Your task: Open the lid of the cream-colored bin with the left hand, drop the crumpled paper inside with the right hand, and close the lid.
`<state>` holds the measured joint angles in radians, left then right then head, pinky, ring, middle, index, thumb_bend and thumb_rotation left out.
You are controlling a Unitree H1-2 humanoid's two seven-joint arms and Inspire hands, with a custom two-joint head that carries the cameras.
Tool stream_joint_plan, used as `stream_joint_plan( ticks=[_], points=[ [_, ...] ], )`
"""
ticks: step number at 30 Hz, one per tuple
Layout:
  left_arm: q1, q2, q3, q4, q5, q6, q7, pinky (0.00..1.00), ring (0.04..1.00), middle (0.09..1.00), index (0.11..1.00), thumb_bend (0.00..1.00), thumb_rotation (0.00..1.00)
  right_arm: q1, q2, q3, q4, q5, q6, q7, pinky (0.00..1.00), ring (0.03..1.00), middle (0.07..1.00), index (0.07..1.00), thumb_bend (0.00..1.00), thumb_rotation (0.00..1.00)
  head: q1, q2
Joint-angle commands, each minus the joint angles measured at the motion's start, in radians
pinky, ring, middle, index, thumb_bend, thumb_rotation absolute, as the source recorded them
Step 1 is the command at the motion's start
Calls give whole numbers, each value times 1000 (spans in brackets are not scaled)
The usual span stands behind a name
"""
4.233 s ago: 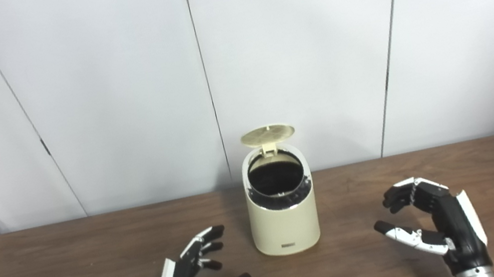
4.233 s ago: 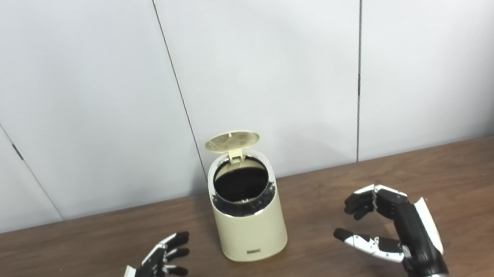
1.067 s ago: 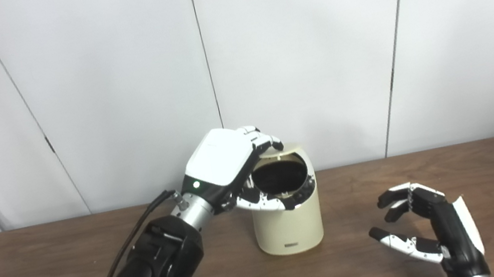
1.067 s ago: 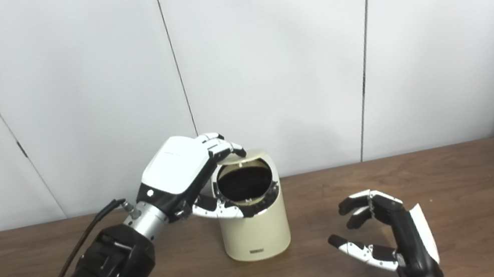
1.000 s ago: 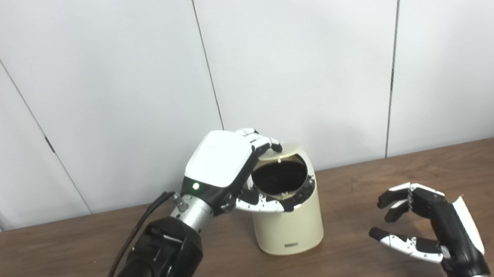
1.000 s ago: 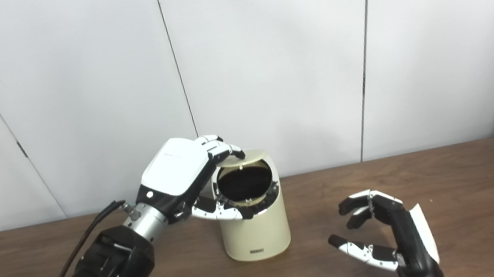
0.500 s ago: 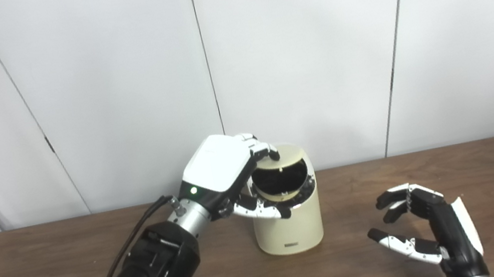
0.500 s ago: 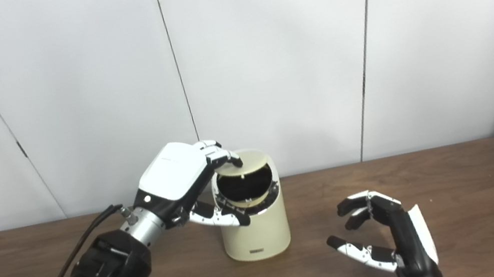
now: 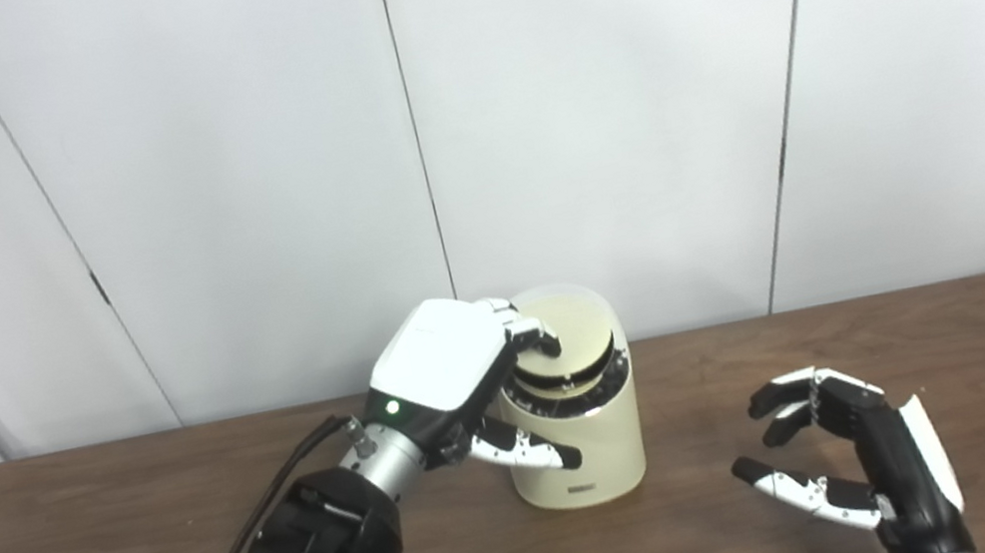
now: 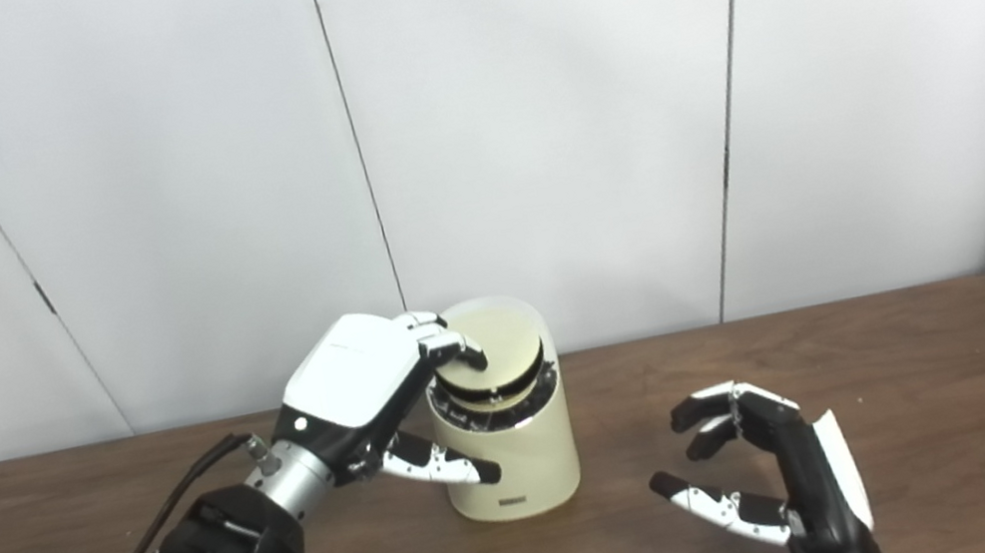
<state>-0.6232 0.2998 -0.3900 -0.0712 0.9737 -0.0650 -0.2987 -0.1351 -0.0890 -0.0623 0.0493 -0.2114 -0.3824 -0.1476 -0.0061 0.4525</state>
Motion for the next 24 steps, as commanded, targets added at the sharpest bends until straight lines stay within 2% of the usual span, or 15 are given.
stream_joint_plan(
  ticks=[1,8,14,24],
  points=[
    [-29,10,3,-9,2,-19,18,627,825,710,721,858,485,-28,-3,-2,-25,9,-15,-2,410,418,541,532,510,0,-1,1],
    [-18,4,0,18,7,-37,34,659,827,725,728,866,516,-31,-3,1,-21,18,-23,0,405,417,540,533,510,0,-7,3],
    [-11,-11,-8,46,5,-52,59,668,834,742,742,867,495,-29,-3,0,-27,13,-17,0,408,417,540,532,510,0,-9,6],
    [-17,-5,-61,95,64,-82,113,688,824,751,763,864,472,-25,1,2,-44,11,-5,2,414,416,539,534,510,0,-12,11]
  ],
)
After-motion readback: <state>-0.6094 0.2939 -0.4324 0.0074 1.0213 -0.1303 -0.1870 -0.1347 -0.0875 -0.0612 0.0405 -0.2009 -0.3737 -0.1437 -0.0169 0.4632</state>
